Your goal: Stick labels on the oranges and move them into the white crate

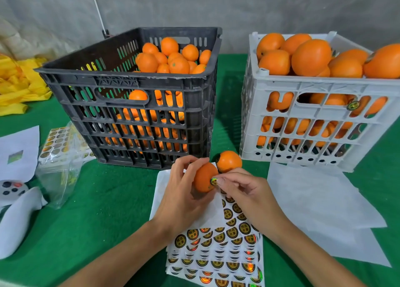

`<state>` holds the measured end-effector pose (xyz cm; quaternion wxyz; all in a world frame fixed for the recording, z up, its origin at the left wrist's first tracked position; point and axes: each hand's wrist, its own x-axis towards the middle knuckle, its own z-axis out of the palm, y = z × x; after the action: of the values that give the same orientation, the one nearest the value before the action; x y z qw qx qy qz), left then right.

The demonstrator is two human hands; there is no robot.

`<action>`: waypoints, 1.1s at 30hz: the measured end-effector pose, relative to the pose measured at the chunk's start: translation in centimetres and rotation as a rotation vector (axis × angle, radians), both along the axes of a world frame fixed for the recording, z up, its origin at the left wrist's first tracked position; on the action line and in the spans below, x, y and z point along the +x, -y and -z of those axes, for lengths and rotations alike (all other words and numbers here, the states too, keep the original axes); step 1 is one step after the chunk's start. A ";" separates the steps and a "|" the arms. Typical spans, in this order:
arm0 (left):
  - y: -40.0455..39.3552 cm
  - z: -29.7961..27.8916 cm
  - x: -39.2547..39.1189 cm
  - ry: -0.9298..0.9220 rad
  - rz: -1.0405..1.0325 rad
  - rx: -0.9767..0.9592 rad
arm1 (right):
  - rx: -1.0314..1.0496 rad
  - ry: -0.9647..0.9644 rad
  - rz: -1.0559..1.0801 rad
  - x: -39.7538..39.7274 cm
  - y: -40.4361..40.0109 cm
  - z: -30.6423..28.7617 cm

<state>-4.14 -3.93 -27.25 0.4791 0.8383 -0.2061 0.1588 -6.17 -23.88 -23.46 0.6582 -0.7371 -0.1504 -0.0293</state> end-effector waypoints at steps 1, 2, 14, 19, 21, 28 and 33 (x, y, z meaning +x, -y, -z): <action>0.0 0.2 0.1 -0.010 0.009 -0.015 | 0.001 0.005 0.010 0.0 -0.1 0.1; -0.1 0.3 0.1 -0.023 0.017 -0.030 | 0.002 0.009 0.021 -0.1 -0.2 0.2; 0.0 0.3 0.1 -0.087 0.032 -0.101 | -0.539 0.435 0.240 -0.6 -1.0 1.6; 0.0 0.3 -0.1 -0.083 0.035 -0.109 | -0.605 0.412 0.265 -0.8 -1.1 1.6; -0.1 0.5 0.0 -0.089 0.038 -0.112 | -0.627 0.393 0.262 -0.8 -1.2 1.5; 0.1 0.7 -0.1 -0.087 0.043 -0.141 | -0.698 0.344 0.238 -0.7 -1.1 1.6; 0.4 0.1 -0.3 -0.098 0.043 -0.165 | -0.676 0.300 0.240 -0.4 -0.8 1.7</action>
<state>-4.48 -4.28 -27.35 0.5593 0.7982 -0.1865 0.1239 -6.56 -23.04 -25.12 0.3406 -0.9124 -0.1588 -0.1623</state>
